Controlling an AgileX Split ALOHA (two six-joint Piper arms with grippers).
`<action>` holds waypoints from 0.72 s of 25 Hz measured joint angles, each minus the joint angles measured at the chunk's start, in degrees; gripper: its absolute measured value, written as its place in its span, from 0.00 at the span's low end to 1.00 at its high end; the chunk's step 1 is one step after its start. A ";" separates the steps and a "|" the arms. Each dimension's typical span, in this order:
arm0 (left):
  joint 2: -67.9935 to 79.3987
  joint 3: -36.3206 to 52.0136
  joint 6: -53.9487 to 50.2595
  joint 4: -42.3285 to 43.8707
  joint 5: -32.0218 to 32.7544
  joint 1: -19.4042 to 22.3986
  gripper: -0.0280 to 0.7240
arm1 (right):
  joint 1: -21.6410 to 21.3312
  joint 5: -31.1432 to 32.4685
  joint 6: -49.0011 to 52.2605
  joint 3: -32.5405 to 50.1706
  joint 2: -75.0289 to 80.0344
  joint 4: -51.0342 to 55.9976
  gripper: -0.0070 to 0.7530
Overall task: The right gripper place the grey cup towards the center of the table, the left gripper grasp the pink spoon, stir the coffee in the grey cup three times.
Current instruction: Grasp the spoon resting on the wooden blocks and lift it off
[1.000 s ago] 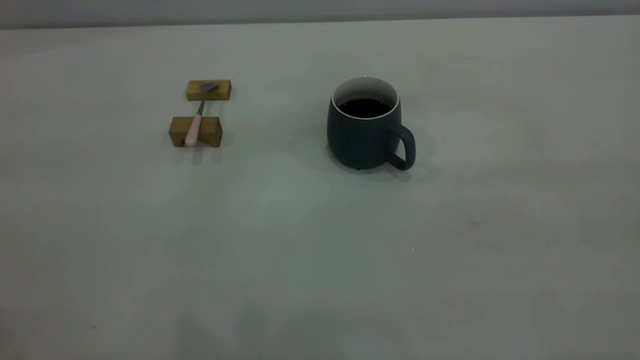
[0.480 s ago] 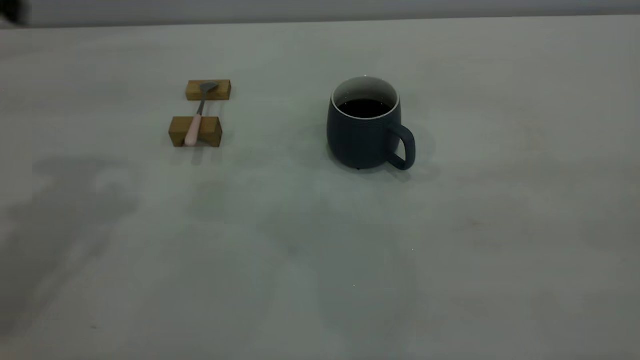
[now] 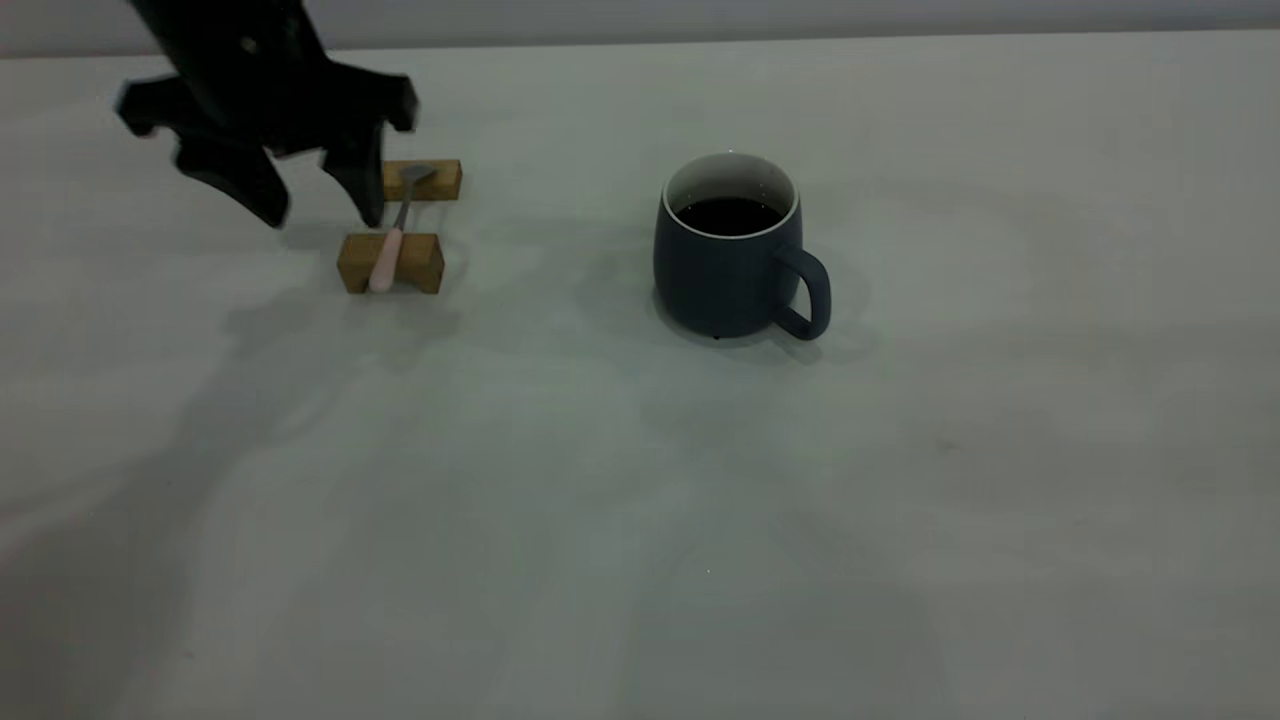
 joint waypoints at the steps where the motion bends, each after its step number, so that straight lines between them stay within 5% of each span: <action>1: 1.20 -0.77 0.00 -0.26 -0.10 -0.18 0.90 | 0.00 0.00 0.00 0.00 0.00 0.00 0.32; 11: 7.72 -2.45 0.00 -2.89 -3.78 -0.95 0.83 | 0.00 0.00 0.00 0.00 0.00 0.00 0.32; 15: 8.62 -2.51 0.00 -3.11 -5.44 -0.95 0.64 | 0.00 0.00 0.00 0.00 0.00 0.00 0.32; 18: 8.69 -2.56 -0.08 -3.29 -6.66 -0.95 0.38 | 0.00 0.00 0.00 0.00 0.00 0.00 0.32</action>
